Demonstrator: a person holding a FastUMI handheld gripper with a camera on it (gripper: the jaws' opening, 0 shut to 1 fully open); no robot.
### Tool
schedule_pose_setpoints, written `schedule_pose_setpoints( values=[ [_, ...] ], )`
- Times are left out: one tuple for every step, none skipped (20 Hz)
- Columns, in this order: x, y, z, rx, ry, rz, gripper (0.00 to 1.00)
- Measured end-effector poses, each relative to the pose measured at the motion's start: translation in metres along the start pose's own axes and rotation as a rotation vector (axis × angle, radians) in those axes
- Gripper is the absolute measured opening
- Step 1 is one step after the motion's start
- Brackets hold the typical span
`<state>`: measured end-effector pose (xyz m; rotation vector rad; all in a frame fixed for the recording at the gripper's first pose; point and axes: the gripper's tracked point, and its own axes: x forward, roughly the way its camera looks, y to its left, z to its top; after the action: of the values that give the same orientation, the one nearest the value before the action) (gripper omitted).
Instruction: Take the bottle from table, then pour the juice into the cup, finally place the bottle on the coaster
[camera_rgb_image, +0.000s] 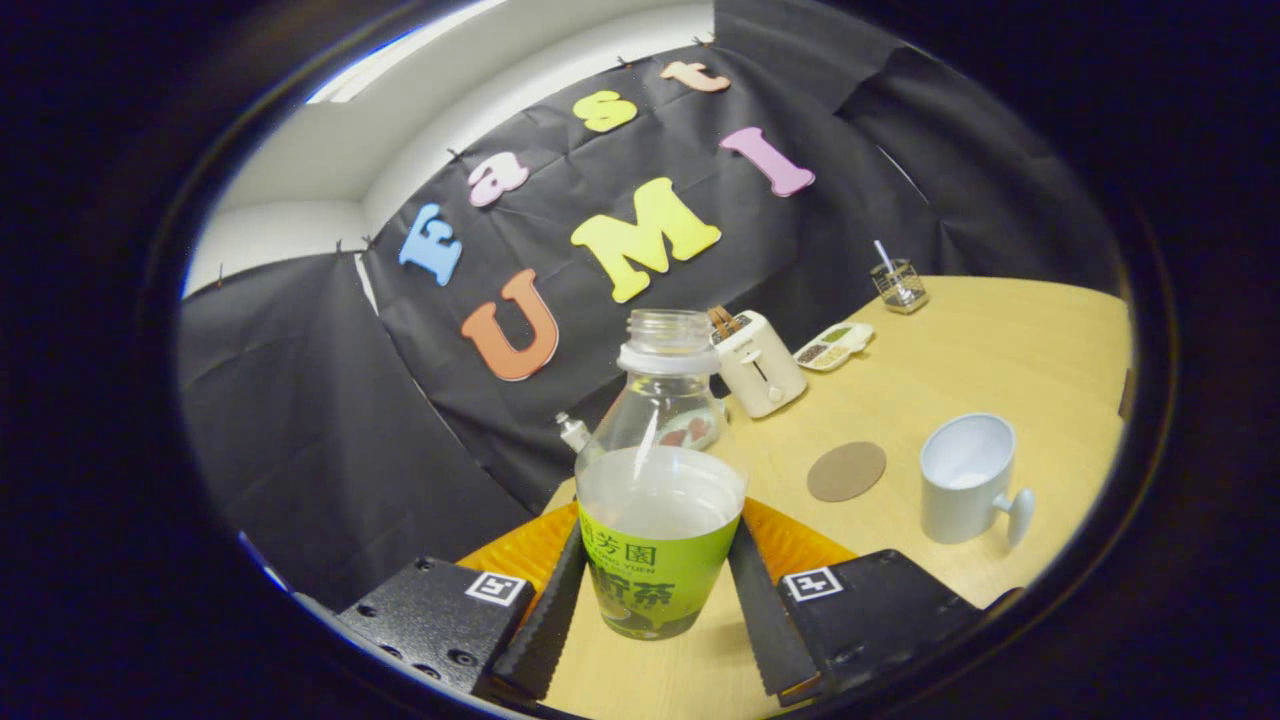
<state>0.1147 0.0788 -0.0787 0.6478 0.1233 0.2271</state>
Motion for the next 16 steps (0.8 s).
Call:
schedule_pose_setpoints(
  values=[
    [0.000, 0.002, 0.002, 0.036, -0.001, 0.022, 0.79],
    [0.001, 0.004, 0.005, 0.075, -0.003, 0.045, 0.79],
    [0.001, 0.006, 0.007, 0.110, -0.005, 0.066, 0.79],
    [0.000, 0.005, 0.010, 0.144, -0.009, 0.079, 0.79],
    [-0.002, 0.005, 0.012, 0.178, -0.012, 0.088, 0.78],
    [-0.002, 0.005, 0.014, 0.216, -0.013, 0.098, 0.78],
    [-0.002, 0.005, 0.016, 0.256, -0.014, 0.112, 0.78],
    [-0.002, 0.005, 0.018, 0.297, -0.013, 0.128, 0.78],
    [-0.002, 0.006, 0.020, 0.336, -0.011, 0.145, 0.78],
    [-0.002, 0.005, 0.021, 0.373, -0.008, 0.158, 0.78],
    [-0.001, 0.005, 0.022, 0.408, -0.007, 0.169, 0.78],
    [-0.001, 0.004, 0.024, 0.447, -0.005, 0.177, 0.78],
    [-0.001, 0.004, 0.025, 0.475, -0.005, 0.183, 0.78],
    [0.000, 0.004, 0.026, 0.503, -0.002, 0.189, 0.78],
    [-0.001, 0.004, 0.028, 0.529, -0.002, 0.196, 0.78],
    [-0.001, 0.004, 0.030, 0.548, 0.002, 0.205, 0.78]
  ],
)
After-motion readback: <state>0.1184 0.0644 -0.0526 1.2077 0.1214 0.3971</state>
